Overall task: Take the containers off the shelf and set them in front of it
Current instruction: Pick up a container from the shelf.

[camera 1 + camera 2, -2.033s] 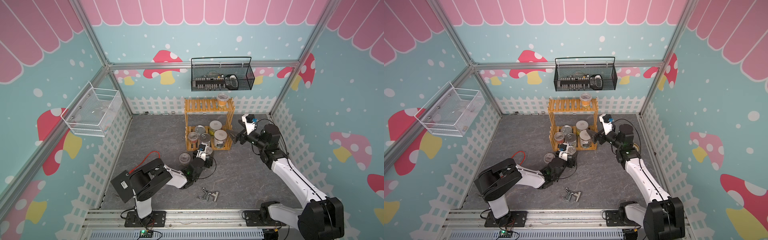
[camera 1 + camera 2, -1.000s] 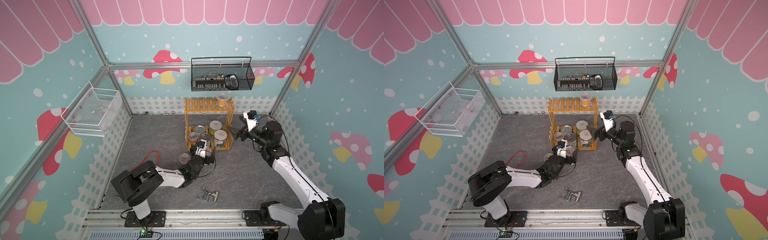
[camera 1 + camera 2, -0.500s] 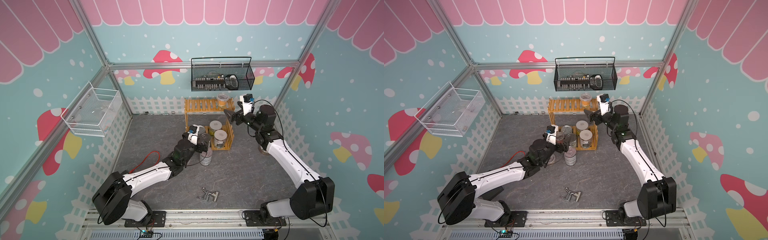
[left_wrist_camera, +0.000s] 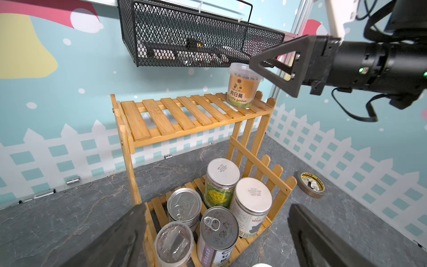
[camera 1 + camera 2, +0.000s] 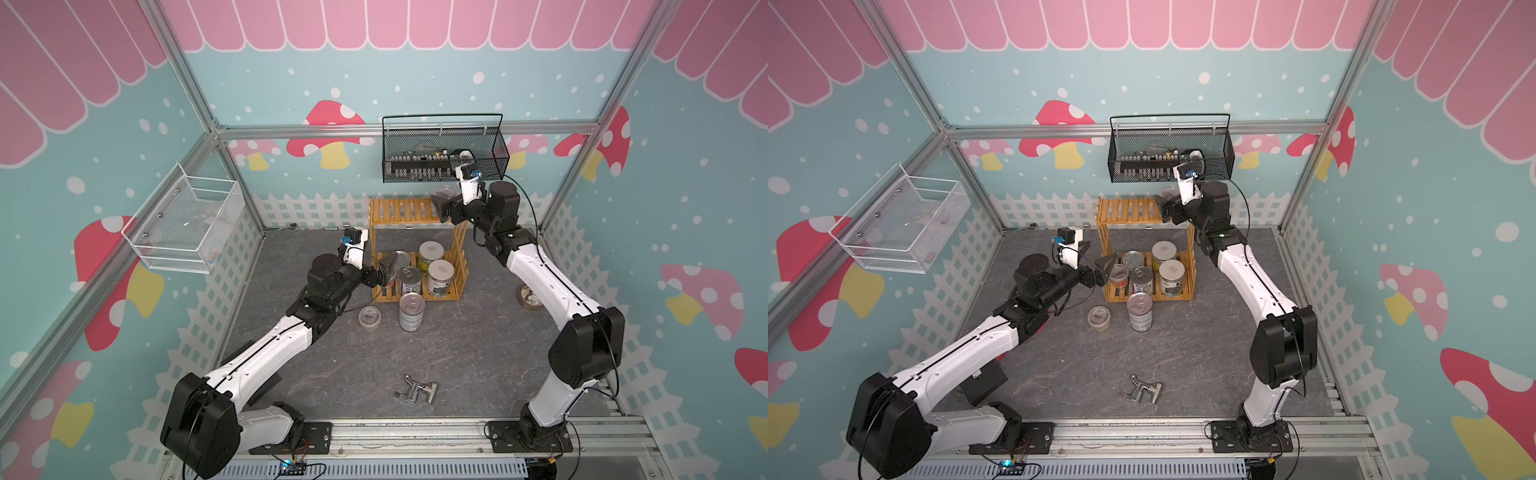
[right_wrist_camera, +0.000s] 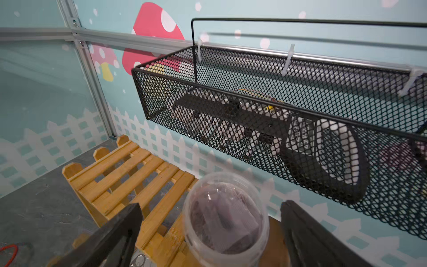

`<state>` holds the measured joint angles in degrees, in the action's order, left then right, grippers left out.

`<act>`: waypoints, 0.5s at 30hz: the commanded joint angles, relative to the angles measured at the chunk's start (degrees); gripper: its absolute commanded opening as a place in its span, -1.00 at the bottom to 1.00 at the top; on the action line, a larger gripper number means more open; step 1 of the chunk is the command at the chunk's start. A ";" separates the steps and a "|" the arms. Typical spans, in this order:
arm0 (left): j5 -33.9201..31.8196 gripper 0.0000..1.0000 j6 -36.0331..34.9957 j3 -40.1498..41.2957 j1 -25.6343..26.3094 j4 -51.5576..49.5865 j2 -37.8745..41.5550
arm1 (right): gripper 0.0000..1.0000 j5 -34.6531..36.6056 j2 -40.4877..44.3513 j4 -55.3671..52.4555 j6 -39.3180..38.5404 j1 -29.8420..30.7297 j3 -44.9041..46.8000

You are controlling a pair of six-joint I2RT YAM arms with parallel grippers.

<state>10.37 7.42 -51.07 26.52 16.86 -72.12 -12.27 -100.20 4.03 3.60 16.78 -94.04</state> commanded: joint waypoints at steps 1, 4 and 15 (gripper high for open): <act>5.62 0.98 1.06 -1.35 -1.10 -2.59 0.84 | 0.97 3.81 -1.17 -2.01 -1.14 0.10 -2.01; 6.74 0.98 1.33 -1.44 -1.54 -2.67 0.34 | 0.97 4.18 -1.90 -2.08 -1.00 0.18 -2.33; 9.35 0.98 1.71 -1.95 -2.08 -3.00 -0.83 | 0.68 4.77 -5.00 -3.98 -0.71 0.23 -5.57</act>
<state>17.72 8.80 -51.16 25.02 14.79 -72.36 -8.29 -104.20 1.08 2.94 16.80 -97.62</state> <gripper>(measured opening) 0.990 0.848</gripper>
